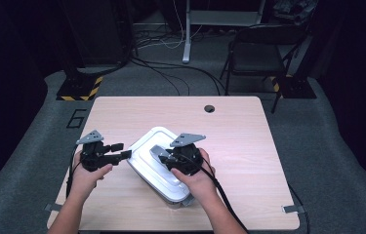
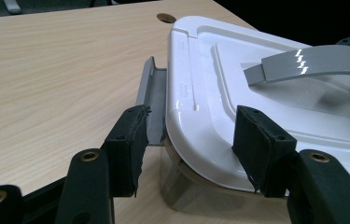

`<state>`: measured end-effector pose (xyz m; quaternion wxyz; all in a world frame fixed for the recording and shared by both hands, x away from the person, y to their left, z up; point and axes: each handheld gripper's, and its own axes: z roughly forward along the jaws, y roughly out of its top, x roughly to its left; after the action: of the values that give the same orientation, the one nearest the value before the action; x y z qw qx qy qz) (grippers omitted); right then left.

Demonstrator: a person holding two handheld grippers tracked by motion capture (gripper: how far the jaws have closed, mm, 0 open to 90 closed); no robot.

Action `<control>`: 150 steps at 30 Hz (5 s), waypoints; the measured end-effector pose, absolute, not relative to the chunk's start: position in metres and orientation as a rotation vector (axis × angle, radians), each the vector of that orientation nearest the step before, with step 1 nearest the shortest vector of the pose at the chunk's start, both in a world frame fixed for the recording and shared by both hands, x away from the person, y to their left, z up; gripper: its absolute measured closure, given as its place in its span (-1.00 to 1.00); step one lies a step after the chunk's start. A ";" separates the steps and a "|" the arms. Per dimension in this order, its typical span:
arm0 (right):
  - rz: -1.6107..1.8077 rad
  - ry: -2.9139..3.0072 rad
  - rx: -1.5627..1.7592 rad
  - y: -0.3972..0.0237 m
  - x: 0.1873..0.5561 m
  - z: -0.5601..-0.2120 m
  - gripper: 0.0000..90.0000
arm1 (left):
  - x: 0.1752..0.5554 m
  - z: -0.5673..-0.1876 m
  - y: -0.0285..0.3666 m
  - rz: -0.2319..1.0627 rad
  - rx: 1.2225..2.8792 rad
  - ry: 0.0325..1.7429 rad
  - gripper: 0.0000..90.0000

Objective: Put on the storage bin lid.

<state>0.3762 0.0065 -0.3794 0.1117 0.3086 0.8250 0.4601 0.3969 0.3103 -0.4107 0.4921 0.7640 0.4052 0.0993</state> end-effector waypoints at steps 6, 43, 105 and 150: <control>1.353 2.414 0.888 0.008 0.374 -0.379 0.33 | 0.400 -0.418 0.306 0.262 1.891 0.998 0.01; 1.269 2.225 1.081 -0.075 0.382 -0.407 0.33 | 0.423 -0.425 0.304 0.229 1.824 1.007 -0.01; 1.331 2.187 1.144 -0.092 0.371 -0.401 0.01 | 0.440 -0.407 0.285 0.236 1.841 0.996 0.03; 1.230 2.109 1.241 -0.159 0.354 -0.409 -0.10 | 0.401 -0.430 0.356 0.394 1.856 1.061 -0.09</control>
<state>0.3539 -0.1590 -0.4088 0.2001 0.4439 0.7546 0.4400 0.4010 0.3557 -0.4303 0.4651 0.7558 0.4321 0.1606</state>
